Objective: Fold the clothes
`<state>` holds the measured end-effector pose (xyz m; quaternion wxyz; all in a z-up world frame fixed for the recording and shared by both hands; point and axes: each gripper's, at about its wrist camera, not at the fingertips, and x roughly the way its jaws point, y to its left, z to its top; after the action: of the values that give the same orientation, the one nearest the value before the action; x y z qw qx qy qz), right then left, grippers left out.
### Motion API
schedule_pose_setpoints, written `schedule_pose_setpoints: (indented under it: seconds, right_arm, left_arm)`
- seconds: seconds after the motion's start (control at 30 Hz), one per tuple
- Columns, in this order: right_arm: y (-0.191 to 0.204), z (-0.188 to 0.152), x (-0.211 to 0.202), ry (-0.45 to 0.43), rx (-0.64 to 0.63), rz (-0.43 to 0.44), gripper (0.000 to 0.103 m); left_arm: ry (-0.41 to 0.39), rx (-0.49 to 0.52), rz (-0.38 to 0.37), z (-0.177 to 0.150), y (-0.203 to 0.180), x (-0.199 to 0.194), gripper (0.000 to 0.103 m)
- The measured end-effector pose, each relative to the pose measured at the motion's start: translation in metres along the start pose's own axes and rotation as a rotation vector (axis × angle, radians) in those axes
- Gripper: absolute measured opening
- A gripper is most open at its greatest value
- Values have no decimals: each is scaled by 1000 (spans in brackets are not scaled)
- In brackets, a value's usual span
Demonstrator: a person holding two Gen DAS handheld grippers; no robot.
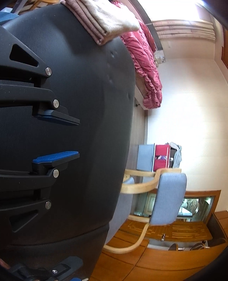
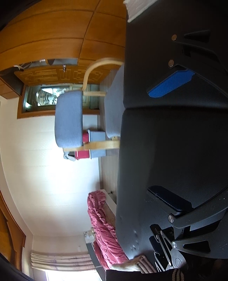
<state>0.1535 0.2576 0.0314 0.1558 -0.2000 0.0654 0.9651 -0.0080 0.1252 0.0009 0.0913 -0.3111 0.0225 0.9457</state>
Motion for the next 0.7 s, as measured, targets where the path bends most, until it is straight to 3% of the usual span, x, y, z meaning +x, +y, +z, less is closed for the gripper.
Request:
schedule_pose_setpoints:
  seconds: [0.37, 0.7]
  right_arm:
    - [-76, 13, -30, -19, 76, -187, 102]
    - [-130, 0, -52, -59, 171, -406, 102]
  left_arm:
    - [-32, 101, -139, -2, -70, -18, 30]
    - [-95, 219, -400, -15, -156, -35, 30]
